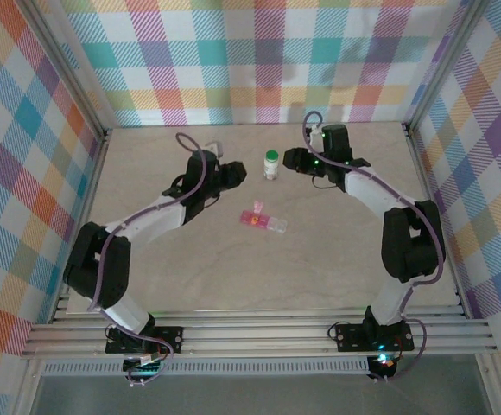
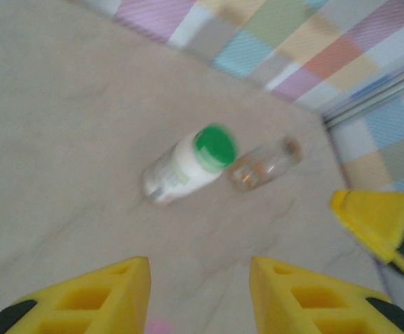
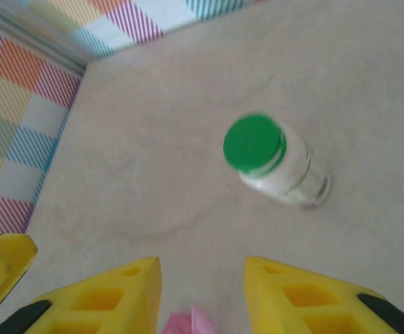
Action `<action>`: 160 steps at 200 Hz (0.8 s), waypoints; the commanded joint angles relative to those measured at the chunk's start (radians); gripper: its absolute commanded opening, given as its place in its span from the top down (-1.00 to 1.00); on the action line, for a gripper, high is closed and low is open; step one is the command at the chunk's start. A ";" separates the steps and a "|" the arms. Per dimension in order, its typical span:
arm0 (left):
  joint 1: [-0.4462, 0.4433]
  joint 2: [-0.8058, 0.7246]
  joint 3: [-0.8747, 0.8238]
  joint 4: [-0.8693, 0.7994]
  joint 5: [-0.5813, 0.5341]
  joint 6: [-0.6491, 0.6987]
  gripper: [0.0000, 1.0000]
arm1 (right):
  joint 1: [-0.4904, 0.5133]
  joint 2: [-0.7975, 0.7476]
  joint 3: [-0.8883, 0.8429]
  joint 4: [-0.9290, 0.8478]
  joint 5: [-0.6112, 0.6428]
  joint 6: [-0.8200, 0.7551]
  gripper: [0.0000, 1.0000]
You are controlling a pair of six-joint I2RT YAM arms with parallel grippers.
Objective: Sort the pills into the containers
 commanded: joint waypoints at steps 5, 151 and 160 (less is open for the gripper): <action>0.024 -0.048 -0.124 -0.101 0.049 0.038 0.17 | 0.045 -0.029 -0.046 -0.107 -0.027 -0.112 0.26; 0.027 0.078 -0.246 0.036 0.223 -0.006 0.27 | 0.109 0.295 0.120 -0.211 -0.085 -0.178 0.80; 0.027 0.087 -0.240 0.035 0.223 -0.008 0.29 | 0.110 0.309 0.136 -0.222 -0.098 -0.183 0.82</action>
